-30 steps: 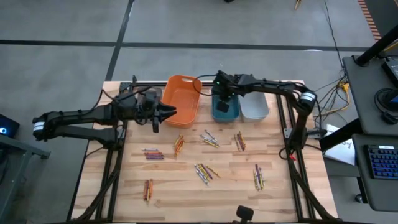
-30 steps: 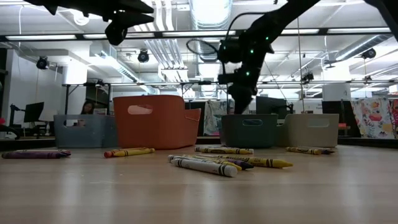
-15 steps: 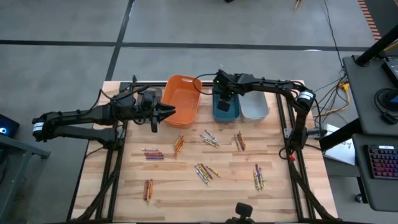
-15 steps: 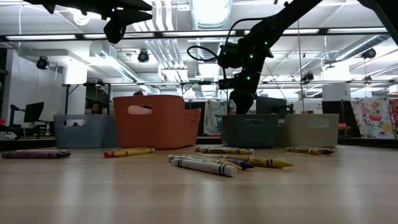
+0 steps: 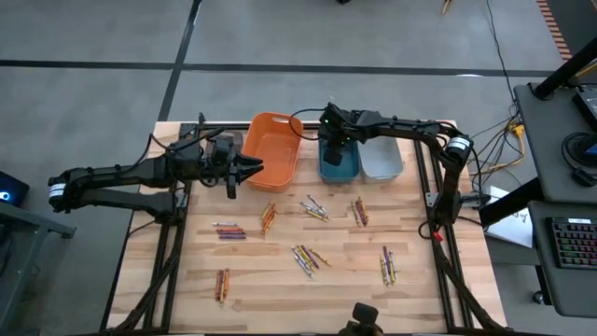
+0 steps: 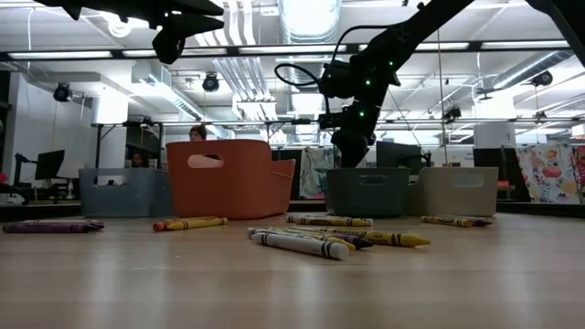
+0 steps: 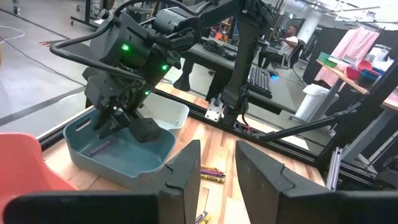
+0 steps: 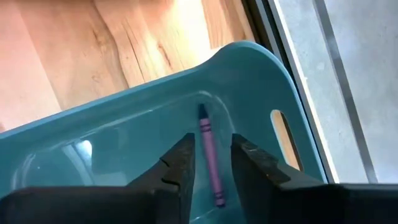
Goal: Sort crayons
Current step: Put the white crayon into the orange bin
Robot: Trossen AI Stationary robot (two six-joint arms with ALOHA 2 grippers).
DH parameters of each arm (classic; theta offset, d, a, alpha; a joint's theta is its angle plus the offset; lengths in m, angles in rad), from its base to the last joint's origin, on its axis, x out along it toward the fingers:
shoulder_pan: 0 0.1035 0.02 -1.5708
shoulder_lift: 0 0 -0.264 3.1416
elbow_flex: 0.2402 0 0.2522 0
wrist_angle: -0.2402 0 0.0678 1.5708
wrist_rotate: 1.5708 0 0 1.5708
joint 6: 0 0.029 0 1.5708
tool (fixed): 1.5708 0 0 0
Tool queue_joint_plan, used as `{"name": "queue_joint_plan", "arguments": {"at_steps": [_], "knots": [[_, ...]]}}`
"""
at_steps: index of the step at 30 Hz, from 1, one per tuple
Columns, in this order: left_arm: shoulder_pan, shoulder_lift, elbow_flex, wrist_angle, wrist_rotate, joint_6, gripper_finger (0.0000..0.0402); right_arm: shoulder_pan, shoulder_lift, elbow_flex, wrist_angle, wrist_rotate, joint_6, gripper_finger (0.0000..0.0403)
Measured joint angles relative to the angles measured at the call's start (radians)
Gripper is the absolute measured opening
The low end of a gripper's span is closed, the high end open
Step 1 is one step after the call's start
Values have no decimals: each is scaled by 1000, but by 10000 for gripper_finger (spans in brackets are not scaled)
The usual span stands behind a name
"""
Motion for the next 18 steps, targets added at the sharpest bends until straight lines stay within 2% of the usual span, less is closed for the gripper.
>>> {"name": "queue_joint_plan", "arguments": {"at_steps": [7,13,18], "knots": [[-12,11,0,0,1,-62,84,14,-56,3,-12,-2,32,115],[-68,41,0,0,1,-129,84,63,-149,0,-42,-7,81,112],[-150,89,0,0,-69,-206,84,135,-239,-18,-48,-28,120,100]]}}
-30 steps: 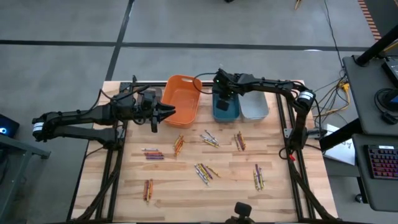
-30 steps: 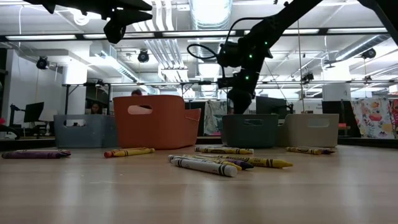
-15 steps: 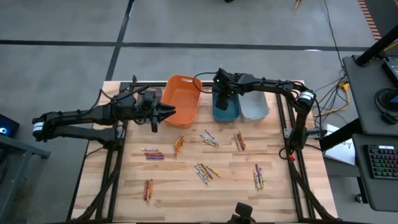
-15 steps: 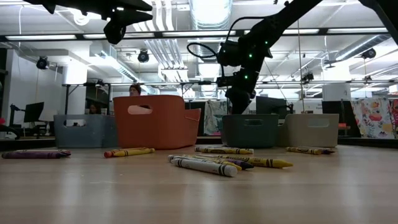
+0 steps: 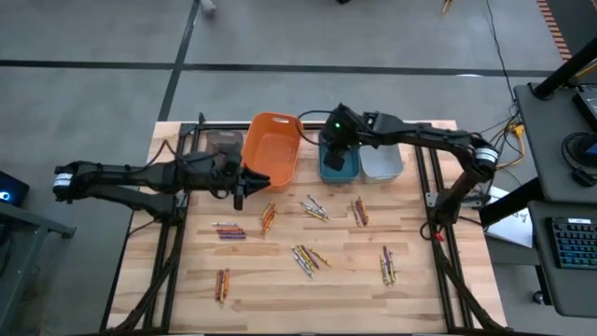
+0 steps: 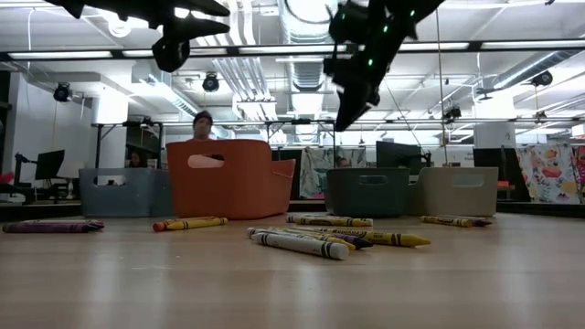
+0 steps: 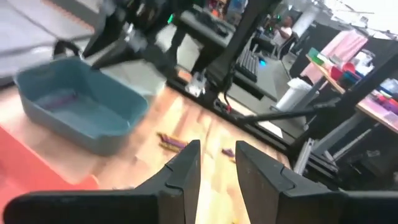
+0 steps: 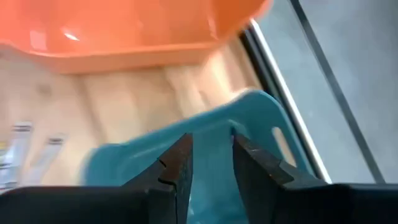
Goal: Sort crayons
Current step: Put the white crayon into the orange bin
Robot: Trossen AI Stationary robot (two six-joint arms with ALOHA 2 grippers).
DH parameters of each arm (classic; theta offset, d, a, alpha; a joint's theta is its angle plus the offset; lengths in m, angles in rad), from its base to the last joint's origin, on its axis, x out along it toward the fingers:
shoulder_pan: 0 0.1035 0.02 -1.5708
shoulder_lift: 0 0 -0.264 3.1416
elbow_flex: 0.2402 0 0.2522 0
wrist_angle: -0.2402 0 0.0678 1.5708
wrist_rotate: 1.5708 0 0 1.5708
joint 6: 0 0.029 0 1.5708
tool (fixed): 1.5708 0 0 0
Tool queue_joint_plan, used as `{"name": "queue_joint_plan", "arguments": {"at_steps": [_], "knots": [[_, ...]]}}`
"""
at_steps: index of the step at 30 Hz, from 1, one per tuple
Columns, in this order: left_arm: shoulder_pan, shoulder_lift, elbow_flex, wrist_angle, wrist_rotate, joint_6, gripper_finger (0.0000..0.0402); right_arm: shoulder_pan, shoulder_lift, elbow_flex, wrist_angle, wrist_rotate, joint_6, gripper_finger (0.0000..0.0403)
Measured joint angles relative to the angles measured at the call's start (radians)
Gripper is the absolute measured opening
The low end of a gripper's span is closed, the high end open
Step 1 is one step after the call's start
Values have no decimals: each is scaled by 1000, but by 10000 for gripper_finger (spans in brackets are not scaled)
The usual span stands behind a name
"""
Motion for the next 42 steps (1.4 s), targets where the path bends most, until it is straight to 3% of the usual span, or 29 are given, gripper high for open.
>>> {"name": "queue_joint_plan", "arguments": {"at_steps": [9,23,31,34,42], "knots": [[-126,89,0,-31,-19,-153,84,163,-138,-44,2,-8,62,77],[-244,123,0,-370,-17,-415,84,335,-206,-81,-19,-4,87,73],[-249,138,0,-604,103,-409,84,385,-206,-81,-40,-4,89,63],[-251,168,0,-685,146,-320,84,396,-206,-81,-40,-5,88,64],[-246,298,0,-781,104,-272,84,401,-206,-81,-40,-4,85,63]]}}
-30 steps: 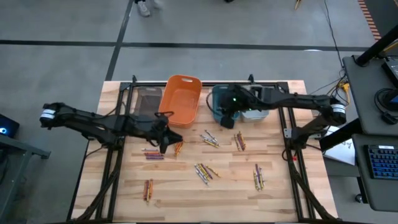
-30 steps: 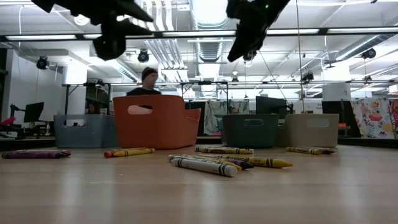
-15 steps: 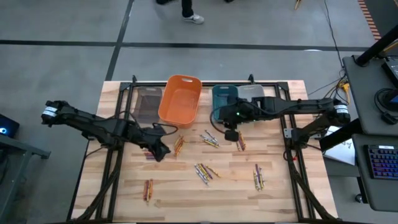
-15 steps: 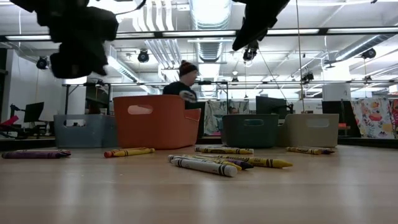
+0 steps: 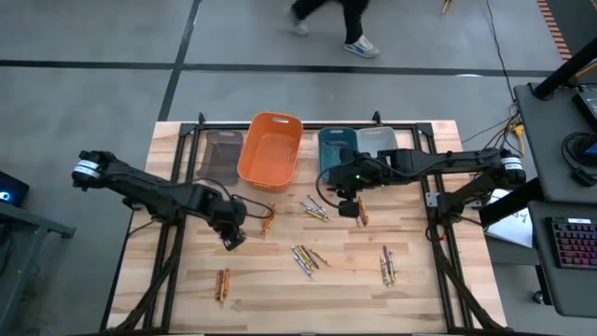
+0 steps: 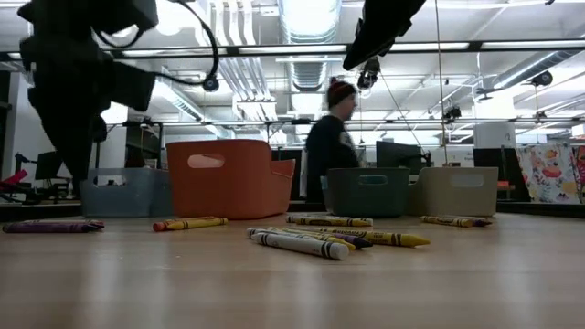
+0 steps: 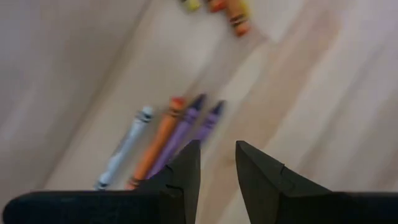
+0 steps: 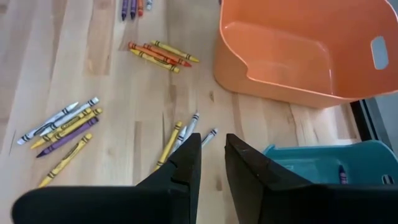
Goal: Sort crayons
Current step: Put the white crayon into the orange bin
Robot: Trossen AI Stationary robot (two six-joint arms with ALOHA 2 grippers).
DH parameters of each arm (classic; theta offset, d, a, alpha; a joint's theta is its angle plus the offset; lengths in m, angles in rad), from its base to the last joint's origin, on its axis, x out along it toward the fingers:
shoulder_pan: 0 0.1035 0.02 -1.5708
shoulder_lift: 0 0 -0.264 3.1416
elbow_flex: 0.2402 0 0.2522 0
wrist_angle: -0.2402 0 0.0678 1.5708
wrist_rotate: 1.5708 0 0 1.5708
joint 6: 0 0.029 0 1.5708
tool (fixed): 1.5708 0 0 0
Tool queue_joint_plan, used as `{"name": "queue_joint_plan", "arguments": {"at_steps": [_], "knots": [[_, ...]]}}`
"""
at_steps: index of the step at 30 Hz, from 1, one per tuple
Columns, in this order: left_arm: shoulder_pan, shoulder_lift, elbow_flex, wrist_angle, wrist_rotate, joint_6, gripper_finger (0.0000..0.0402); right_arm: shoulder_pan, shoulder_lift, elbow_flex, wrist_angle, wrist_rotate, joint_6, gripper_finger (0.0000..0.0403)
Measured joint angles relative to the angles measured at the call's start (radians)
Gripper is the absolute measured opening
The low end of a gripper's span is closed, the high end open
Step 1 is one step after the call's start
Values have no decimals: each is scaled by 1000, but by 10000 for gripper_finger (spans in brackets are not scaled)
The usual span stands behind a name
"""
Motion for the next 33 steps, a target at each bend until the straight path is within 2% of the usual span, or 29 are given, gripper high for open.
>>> {"name": "queue_joint_plan", "arguments": {"at_steps": [12,25,33], "knots": [[0,126,0,-46,-99,51,84,0,0,0,0,0,2,65],[0,144,0,-60,-190,88,84,-1,0,-1,0,0,19,63],[0,144,-1,-75,-193,88,84,0,1,-3,0,0,30,65]]}}
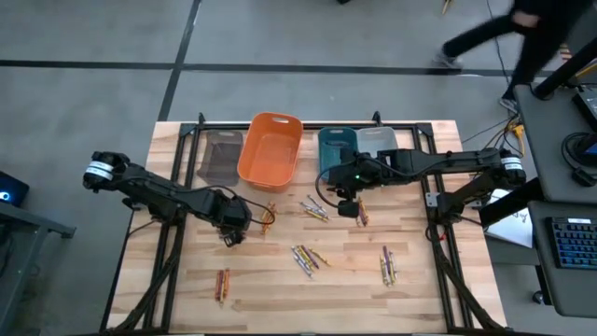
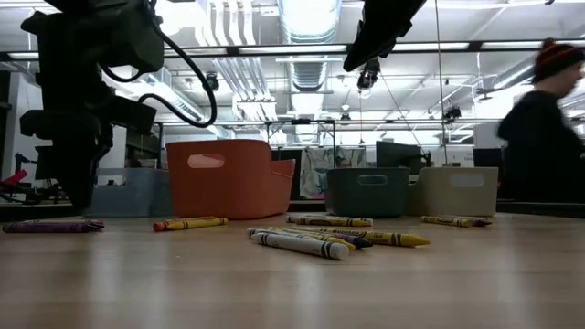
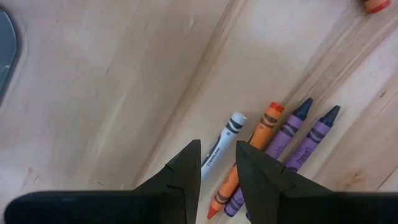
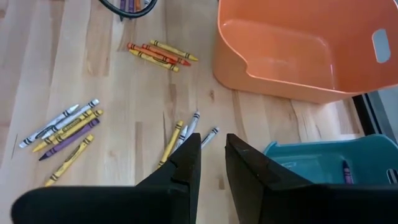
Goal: Sort crayons
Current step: Put the white crayon into the orange bin
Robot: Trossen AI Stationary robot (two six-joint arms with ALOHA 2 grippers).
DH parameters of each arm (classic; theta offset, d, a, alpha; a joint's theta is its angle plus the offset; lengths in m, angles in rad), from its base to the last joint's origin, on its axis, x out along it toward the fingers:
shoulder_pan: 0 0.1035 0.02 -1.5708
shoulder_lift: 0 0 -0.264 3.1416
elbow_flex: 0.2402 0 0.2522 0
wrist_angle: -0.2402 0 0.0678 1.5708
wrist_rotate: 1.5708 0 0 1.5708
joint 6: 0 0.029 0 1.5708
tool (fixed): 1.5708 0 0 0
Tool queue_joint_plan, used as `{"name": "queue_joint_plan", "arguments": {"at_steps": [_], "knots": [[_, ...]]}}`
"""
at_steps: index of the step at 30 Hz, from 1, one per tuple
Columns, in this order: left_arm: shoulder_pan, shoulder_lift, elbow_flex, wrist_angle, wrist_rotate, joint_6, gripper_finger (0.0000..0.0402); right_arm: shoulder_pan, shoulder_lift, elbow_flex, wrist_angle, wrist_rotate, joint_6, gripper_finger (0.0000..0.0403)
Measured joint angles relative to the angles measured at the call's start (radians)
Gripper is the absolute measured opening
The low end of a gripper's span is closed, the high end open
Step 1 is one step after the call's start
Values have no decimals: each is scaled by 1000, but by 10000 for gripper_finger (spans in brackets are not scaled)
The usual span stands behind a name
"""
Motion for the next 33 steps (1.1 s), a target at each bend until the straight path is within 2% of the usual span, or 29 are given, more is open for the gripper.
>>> {"name": "queue_joint_plan", "arguments": {"at_steps": [33], "knots": [[0,0,-72,52,21,30,84,1,0,0,0,0,6,59]]}}
